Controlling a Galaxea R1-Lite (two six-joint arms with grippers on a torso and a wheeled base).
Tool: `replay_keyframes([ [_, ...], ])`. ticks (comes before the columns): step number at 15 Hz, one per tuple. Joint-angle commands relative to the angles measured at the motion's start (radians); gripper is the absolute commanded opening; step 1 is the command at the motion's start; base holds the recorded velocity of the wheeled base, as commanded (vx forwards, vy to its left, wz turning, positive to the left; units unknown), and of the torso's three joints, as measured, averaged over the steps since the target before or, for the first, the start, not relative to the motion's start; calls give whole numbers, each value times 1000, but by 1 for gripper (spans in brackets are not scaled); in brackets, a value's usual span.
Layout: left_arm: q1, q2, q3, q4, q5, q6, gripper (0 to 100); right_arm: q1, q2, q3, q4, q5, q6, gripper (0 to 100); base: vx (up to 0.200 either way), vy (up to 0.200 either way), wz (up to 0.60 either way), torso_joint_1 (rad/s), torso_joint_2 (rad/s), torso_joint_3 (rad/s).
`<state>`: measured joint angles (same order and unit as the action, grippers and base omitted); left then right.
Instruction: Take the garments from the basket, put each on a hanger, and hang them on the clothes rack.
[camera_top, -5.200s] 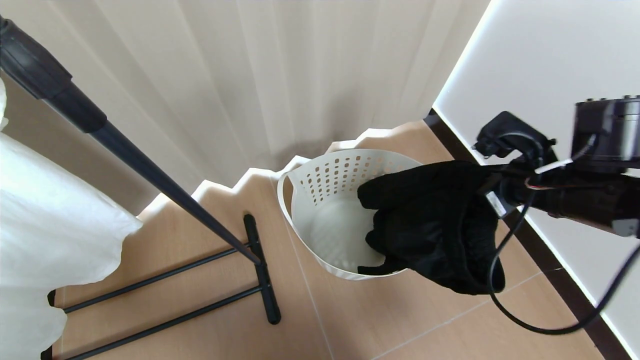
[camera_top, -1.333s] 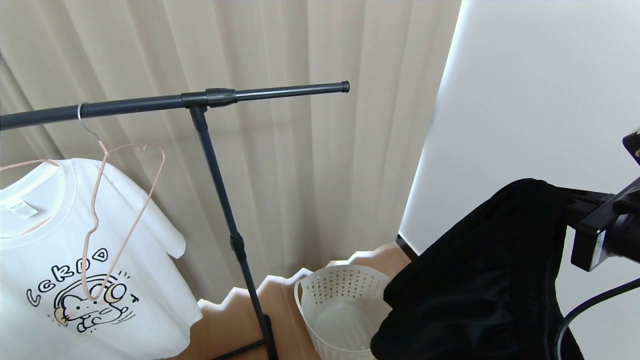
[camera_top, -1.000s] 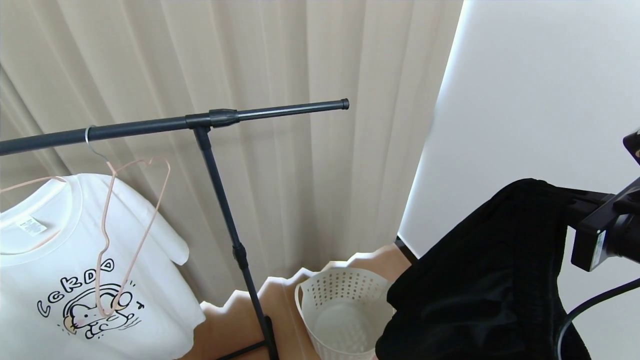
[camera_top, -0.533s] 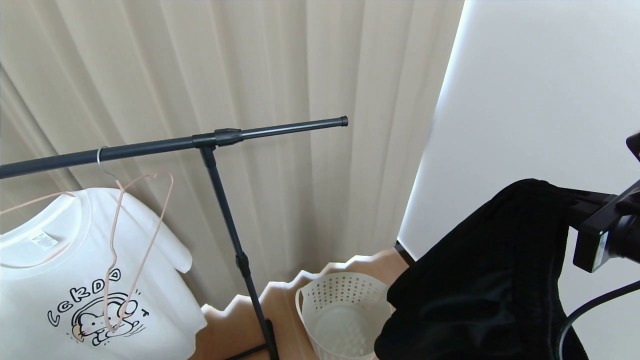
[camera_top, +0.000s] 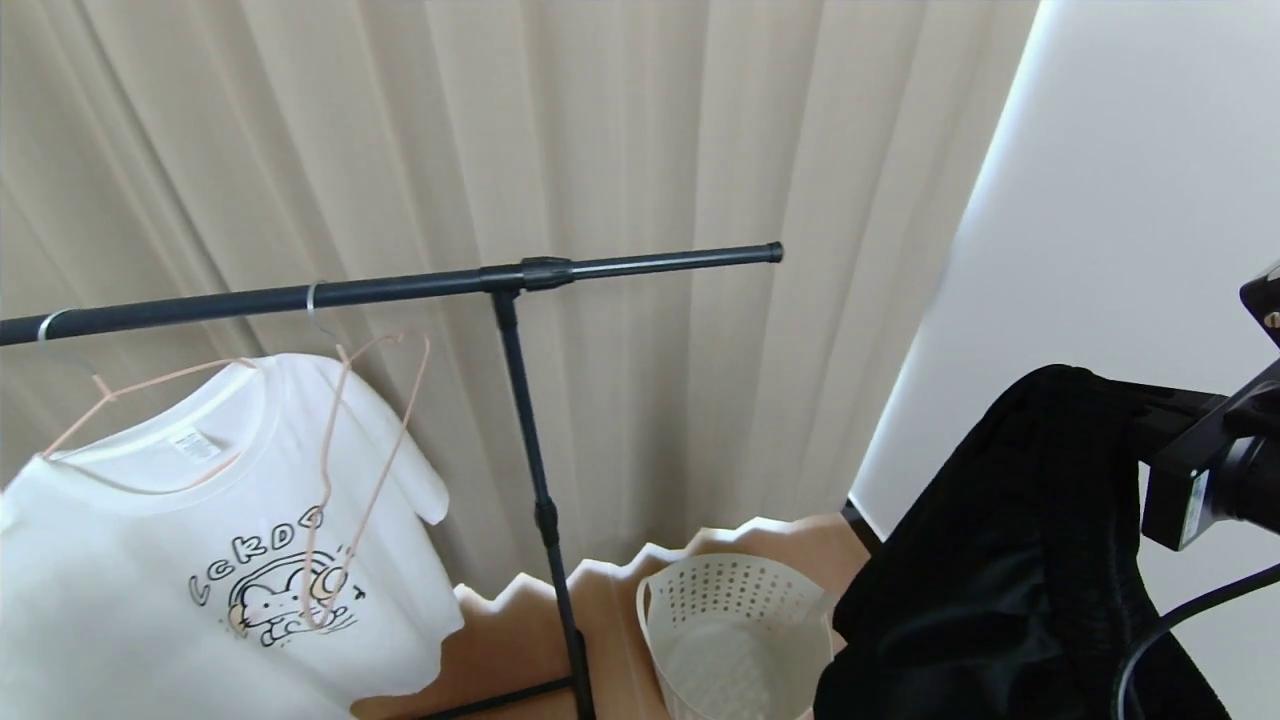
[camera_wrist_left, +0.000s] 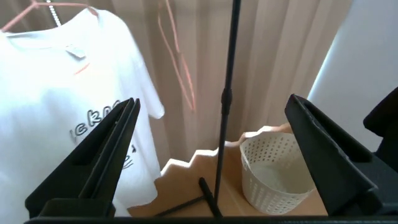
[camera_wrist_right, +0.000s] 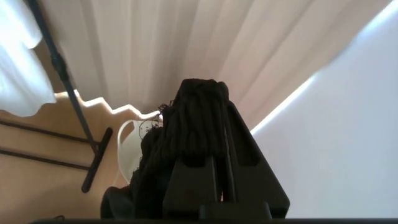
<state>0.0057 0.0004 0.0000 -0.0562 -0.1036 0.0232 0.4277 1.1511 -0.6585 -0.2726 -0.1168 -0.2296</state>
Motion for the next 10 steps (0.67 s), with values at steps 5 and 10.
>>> replay_keyframes([
  [5,2,0,0,-1,-2,-2,100,0,-1,5,0,0,-1,0,-40,0,360,2,4,-4],
  [10,2,1,0,-1,-2,-3,100,0,-4,4,0,2,-1,0,-200,0,0,1,2,-1],
])
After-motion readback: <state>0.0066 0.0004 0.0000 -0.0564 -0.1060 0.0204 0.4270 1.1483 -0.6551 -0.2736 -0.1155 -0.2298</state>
